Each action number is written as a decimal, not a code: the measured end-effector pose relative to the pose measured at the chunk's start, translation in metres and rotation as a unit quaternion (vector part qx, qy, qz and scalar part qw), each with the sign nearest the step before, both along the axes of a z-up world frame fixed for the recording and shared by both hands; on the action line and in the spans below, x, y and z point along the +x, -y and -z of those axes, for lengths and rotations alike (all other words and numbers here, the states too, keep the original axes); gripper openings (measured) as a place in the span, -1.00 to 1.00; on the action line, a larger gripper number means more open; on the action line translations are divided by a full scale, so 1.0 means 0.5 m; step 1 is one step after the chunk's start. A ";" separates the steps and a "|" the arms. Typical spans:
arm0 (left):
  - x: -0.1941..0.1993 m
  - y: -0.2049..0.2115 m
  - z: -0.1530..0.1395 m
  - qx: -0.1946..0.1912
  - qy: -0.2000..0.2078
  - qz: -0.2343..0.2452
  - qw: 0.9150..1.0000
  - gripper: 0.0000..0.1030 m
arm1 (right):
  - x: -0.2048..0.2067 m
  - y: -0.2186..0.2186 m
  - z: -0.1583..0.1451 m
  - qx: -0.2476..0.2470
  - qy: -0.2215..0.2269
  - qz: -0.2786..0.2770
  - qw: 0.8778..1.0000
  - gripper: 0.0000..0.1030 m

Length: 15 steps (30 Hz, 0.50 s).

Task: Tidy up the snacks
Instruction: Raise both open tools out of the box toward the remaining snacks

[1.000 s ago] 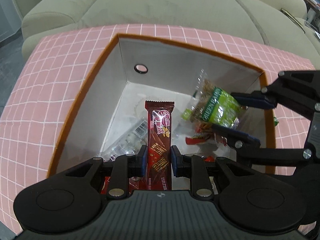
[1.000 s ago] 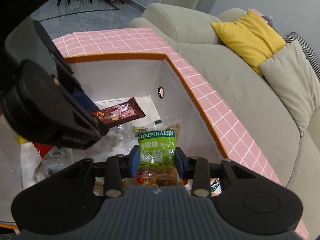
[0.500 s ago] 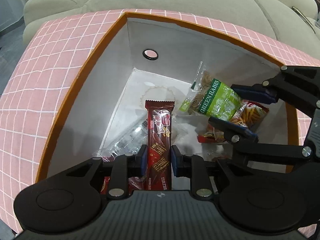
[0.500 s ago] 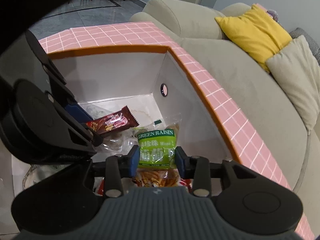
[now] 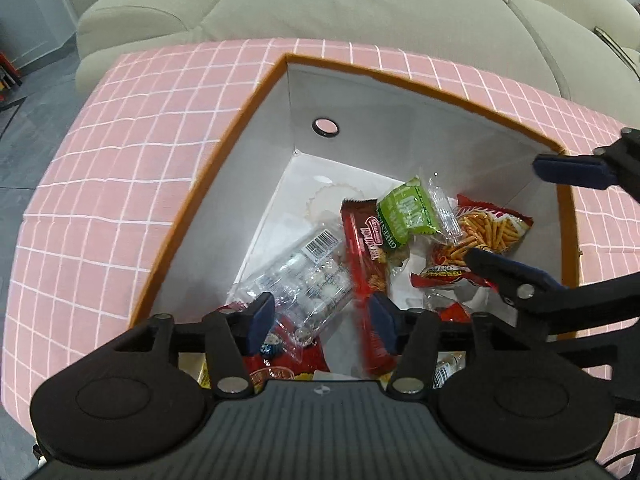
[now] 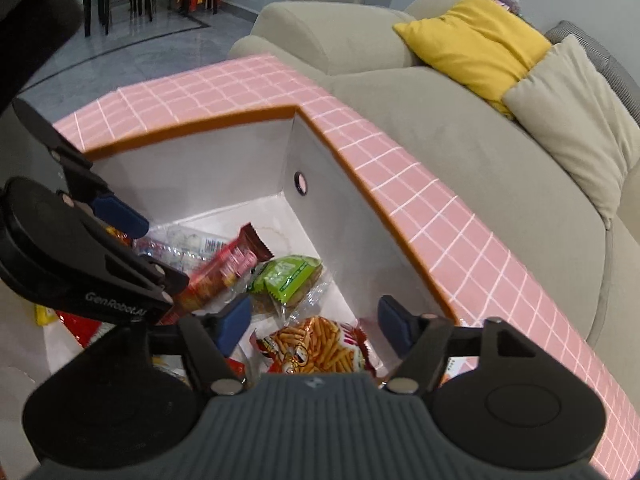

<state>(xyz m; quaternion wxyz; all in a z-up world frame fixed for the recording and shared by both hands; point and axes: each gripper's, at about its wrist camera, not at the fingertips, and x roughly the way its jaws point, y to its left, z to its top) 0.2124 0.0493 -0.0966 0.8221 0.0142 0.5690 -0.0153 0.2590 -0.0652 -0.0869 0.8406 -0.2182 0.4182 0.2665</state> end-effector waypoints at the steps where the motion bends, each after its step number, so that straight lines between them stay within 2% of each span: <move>1: -0.006 0.000 -0.007 0.002 0.005 -0.007 1.000 0.42 | -0.004 0.002 -0.008 0.001 0.001 0.002 1.000 0.43; 6: -0.043 -0.003 -0.050 -0.010 0.037 -0.035 0.999 0.48 | -0.026 0.027 -0.061 0.030 0.006 0.024 0.999 0.61; 10: -0.074 0.009 -0.094 -0.009 0.074 -0.045 0.996 0.49 | -0.055 0.058 -0.101 0.059 0.017 0.050 0.997 0.63; 15: -0.111 0.033 -0.144 -0.025 0.118 -0.045 0.992 0.49 | -0.101 0.104 -0.138 0.097 0.031 0.092 0.991 0.67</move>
